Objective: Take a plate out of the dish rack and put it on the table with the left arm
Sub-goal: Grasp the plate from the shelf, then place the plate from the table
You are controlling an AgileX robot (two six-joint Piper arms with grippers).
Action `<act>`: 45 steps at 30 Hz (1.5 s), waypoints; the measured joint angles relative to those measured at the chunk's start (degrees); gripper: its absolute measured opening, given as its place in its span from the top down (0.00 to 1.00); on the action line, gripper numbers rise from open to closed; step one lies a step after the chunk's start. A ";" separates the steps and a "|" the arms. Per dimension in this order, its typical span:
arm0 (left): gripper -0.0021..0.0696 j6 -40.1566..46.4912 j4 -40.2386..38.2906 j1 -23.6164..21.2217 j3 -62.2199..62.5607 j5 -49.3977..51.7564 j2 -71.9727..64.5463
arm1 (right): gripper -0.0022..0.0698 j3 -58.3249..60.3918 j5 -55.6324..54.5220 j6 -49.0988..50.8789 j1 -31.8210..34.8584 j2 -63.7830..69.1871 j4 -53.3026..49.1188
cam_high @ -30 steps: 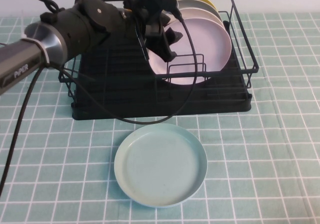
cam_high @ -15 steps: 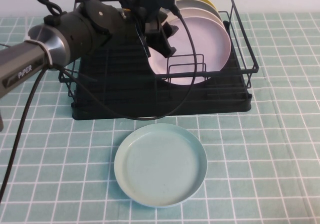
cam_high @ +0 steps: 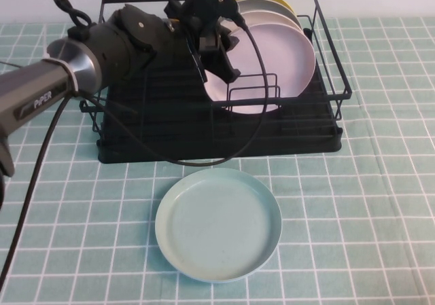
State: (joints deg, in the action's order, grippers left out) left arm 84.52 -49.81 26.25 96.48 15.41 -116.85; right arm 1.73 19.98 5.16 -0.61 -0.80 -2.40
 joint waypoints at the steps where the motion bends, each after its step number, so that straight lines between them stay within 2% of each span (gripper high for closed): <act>1: 0.89 0.27 0.26 0.00 0.00 0.00 0.11 | 1.00 0.00 0.00 0.00 0.00 0.00 0.00; 9: 0.90 0.49 1.42 0.00 0.00 1.27 6.29 | 1.00 0.00 0.00 0.00 0.00 0.00 0.00; 13: 0.91 -2.47 1.28 0.00 0.00 3.87 12.89 | 1.00 0.00 0.00 0.00 0.00 0.00 0.00; 15: 0.91 -6.31 1.49 0.00 0.00 6.70 15.90 | 1.00 0.00 0.00 0.00 0.00 0.00 0.00; 19: 0.91 -23.30 1.61 -1.39 0.39 18.13 20.98 | 1.00 0.00 0.00 0.00 0.00 0.00 0.00; 23: 0.91 -37.43 2.51 -6.25 -0.16 35.18 22.67 | 1.00 0.00 0.00 0.00 0.00 0.00 0.00; 28: 0.91 -45.16 2.98 -12.62 -9.25 44.38 23.56 | 1.00 0.00 0.00 0.00 0.00 0.00 0.00; 33: 0.91 -45.98 2.99 -13.47 -25.66 44.65 29.91 | 1.00 0.00 0.00 0.00 0.00 0.00 0.00; 36: 0.91 -45.58 2.00 -13.47 -35.24 41.31 33.24 | 1.00 0.00 0.00 0.00 0.00 0.00 0.00; 40: 0.91 -40.17 -5.38 -13.47 -44.92 32.39 33.36 | 1.00 0.00 0.02 0.00 0.00 0.00 0.00; 45: 0.91 -30.97 -13.66 -13.47 -48.23 30.20 30.12 | 1.00 0.00 0.02 0.00 0.00 0.00 0.00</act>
State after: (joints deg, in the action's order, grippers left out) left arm 53.55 -63.48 12.78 48.26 45.62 -86.73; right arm 1.73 20.01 5.16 -0.61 -0.80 -2.40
